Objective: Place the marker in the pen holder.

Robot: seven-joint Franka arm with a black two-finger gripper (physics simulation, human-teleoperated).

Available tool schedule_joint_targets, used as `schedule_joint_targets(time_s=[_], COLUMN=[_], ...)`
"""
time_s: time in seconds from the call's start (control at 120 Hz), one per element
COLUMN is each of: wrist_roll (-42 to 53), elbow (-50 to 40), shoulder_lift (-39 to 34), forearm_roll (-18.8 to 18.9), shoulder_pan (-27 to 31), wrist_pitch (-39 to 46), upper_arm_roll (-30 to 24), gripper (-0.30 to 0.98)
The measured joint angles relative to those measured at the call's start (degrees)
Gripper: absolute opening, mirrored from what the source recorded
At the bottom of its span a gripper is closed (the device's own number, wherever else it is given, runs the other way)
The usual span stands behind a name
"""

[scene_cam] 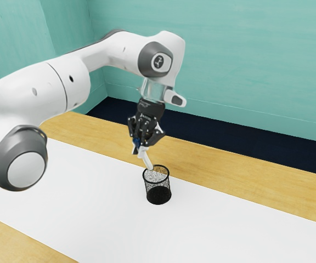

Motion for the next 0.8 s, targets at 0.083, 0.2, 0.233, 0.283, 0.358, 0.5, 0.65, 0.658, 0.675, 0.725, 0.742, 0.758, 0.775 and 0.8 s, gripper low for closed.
schedule_joint_targets(time_s=[0.083, 0.2, 0.233, 0.283, 0.358, 0.5, 0.65, 0.658, 0.675, 0.725, 0.742, 0.758, 0.775, 0.8], wrist_roll=[0.2, 0.3, 0.4, 0.5, 0.5, 0.6, 0.7, 0.7, 0.7, 0.7, 0.7, 0.7, 0.7, 0.7], elbow=[-0.1, -0.2, -0.3, -0.3, -0.4, -0.5, -0.6, -0.6, -0.6, -0.7, -0.7, -0.8, -0.8, -0.8], shoulder_lift=[0.8, 1.7, 1.9, 2.2, 2.3, 2.4, 3.7, 3.8, 4.0, 4.6, 4.7, 4.9, 5.0, 5.1], forearm_roll=[-0.5, -1.0, -1.0, -1.1, -1.2, -1.1, -1.0, -1.0, -1.0, -1.0, -1.0, -1.0, -1.0, -1.0], shoulder_pan=[-0.1, -0.3, -0.4, -0.4, -0.2, 0.1, 0.1, 0.1, 0.2, 0.2, 0.2, 0.2, 0.2, 0.2], wrist_pitch=[-0.3, -0.2, -0.1, 0.2, 1.1, 3.6, 6.3, 6.4, 6.6, 7.3, 7.5, 7.7, 7.9, 8.1], upper_arm_roll=[0.0, 0.0, -0.1, -0.1, 0.0, 0.3, 0.3, 0.3, 0.3, 0.3, 0.3, 0.3, 0.3, 0.3], gripper=[-0.08, -0.07, -0.07, -0.07, -0.07, -0.07, -0.07, -0.07, -0.07, -0.07, -0.07, -0.07, -0.07, -0.07])
